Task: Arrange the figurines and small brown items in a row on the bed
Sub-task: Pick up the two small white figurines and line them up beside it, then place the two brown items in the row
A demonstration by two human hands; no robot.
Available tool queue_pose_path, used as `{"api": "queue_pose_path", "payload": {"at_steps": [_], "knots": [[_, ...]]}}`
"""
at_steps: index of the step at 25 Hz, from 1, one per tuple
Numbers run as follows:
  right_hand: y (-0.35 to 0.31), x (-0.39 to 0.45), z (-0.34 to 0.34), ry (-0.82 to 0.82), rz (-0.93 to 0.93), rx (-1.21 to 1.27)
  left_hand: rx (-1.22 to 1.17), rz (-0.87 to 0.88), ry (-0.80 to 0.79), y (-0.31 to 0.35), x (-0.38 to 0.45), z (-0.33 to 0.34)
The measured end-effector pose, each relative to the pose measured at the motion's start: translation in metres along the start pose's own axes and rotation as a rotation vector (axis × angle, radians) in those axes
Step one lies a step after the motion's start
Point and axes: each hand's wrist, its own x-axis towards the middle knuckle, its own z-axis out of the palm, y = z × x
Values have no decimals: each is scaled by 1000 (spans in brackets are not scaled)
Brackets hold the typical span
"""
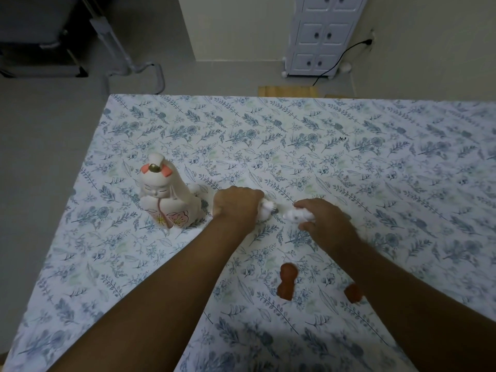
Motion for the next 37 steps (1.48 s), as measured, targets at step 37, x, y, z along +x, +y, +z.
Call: {"api": "queue_pose_path", "payload": {"at_steps": [37], "knots": [[69,-160,-26,60,483,340,-983,-270,183,114,-131,106]]}}
